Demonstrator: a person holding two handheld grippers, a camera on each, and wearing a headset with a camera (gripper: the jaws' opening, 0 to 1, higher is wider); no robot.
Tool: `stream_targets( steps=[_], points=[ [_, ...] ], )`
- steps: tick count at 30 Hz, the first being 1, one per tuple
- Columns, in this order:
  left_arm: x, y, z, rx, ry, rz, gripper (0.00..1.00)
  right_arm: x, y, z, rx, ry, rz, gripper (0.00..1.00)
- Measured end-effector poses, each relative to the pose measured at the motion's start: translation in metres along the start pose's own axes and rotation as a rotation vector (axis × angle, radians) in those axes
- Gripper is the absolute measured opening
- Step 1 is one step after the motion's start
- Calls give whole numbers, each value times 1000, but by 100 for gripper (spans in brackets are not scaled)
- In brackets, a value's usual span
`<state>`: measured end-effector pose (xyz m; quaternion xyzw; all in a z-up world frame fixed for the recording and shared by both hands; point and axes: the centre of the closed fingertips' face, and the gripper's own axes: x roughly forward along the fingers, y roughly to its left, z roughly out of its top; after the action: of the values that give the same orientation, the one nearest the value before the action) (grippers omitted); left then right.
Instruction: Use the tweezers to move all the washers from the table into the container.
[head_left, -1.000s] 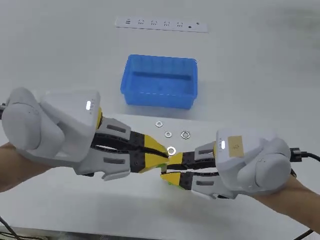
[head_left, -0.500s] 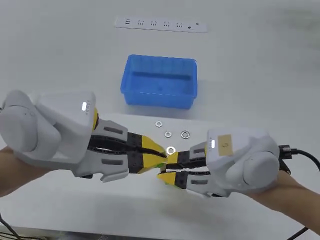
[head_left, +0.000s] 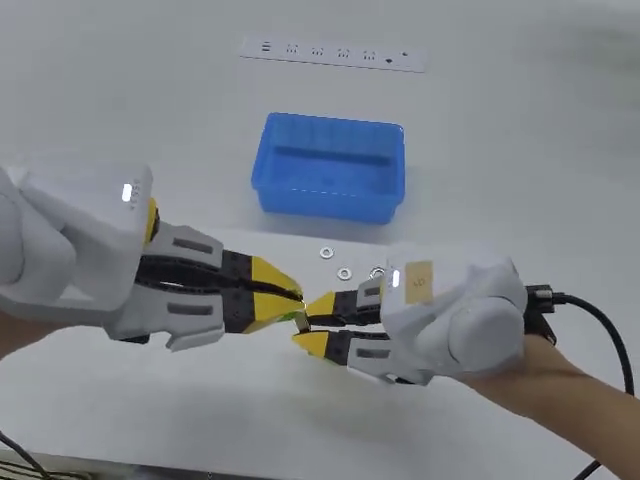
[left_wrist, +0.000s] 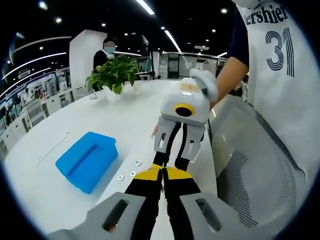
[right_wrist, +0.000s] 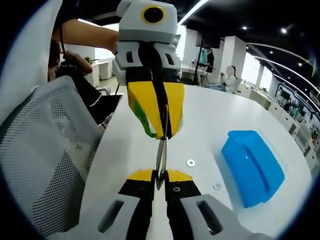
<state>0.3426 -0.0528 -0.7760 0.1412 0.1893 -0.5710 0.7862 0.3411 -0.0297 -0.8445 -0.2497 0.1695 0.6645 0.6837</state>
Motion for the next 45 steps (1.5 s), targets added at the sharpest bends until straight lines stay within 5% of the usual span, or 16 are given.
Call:
stream_targets(
  steps=[7, 45],
  points=[
    [-4, 17, -4, 10, 4, 13, 6, 12, -17, 3, -19, 19, -46, 9],
    [1, 20, -9, 31, 52, -16, 6, 13, -21, -4, 75, 16, -61, 13]
  ],
)
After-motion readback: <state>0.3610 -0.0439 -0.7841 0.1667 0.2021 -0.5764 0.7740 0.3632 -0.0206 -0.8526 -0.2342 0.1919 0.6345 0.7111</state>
